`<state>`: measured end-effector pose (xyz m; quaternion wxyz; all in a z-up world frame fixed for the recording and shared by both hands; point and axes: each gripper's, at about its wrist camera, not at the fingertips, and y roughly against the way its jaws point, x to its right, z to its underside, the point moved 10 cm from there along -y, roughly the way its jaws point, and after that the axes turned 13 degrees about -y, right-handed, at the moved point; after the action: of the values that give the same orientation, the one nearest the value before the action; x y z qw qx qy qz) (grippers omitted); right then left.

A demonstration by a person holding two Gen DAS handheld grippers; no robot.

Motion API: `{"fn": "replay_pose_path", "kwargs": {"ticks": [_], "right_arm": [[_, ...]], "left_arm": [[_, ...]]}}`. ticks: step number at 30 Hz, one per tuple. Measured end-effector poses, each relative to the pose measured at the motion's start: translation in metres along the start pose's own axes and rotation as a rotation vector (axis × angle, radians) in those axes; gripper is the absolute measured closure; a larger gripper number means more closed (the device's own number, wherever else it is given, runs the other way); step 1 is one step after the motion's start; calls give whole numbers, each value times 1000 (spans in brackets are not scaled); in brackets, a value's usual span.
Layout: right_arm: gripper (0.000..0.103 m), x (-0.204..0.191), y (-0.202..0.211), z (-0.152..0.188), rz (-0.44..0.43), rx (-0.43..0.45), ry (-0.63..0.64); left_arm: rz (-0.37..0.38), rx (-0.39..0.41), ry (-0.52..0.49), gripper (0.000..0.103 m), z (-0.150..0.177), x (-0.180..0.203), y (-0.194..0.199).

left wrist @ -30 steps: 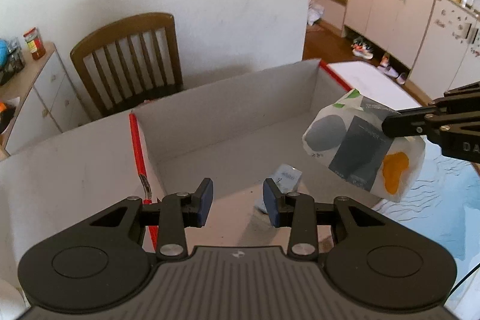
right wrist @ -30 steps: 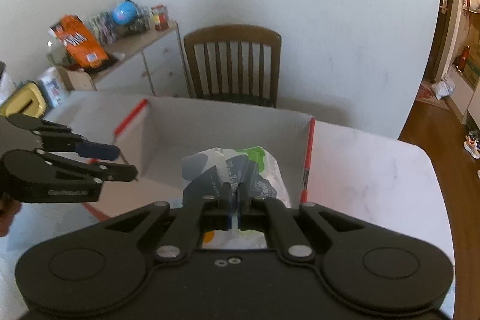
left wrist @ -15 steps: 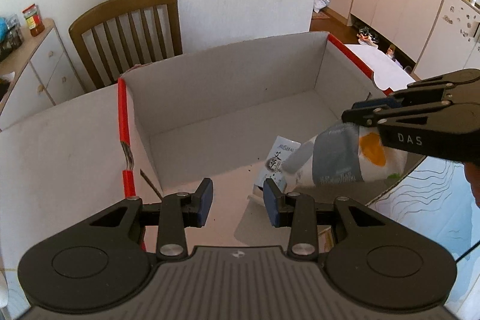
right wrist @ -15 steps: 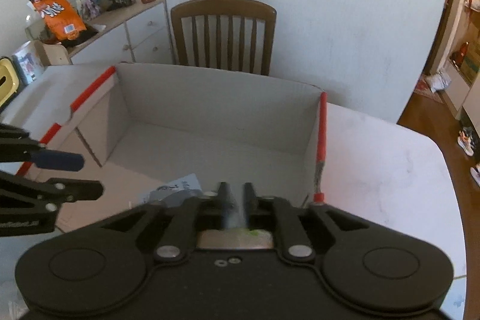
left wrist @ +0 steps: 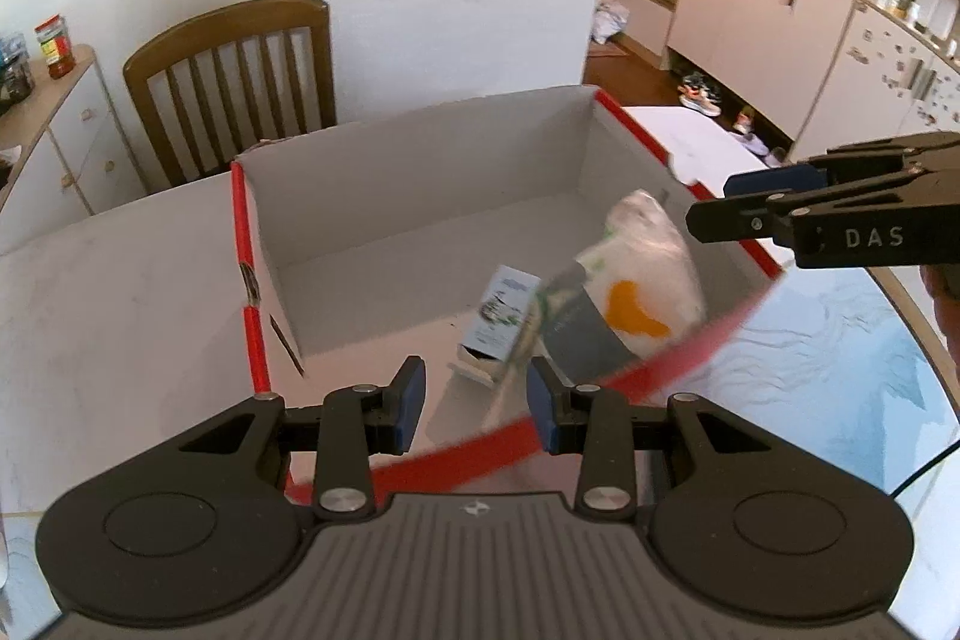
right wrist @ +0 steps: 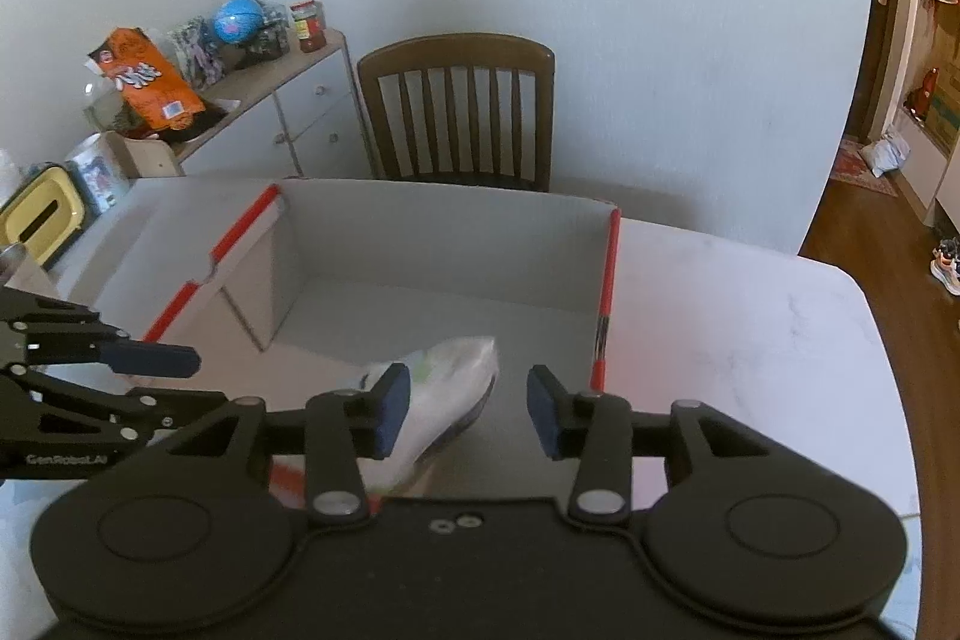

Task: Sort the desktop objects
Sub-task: 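Withdraw both tools from the red box back toward the pile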

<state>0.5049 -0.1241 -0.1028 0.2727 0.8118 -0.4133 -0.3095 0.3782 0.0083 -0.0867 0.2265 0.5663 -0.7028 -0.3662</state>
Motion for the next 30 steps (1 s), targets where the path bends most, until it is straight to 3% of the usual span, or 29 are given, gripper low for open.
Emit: {"fn": "replay_pose_path", "kwargs": {"ticks": [14, 30], "right_arm": [[58, -23, 68, 41, 7, 9, 23], [51, -38, 111, 116, 55, -24, 27]], "left_arm": [[57, 55, -70, 67, 18, 38, 58], [72, 44, -76, 67, 84, 53, 95]]}}
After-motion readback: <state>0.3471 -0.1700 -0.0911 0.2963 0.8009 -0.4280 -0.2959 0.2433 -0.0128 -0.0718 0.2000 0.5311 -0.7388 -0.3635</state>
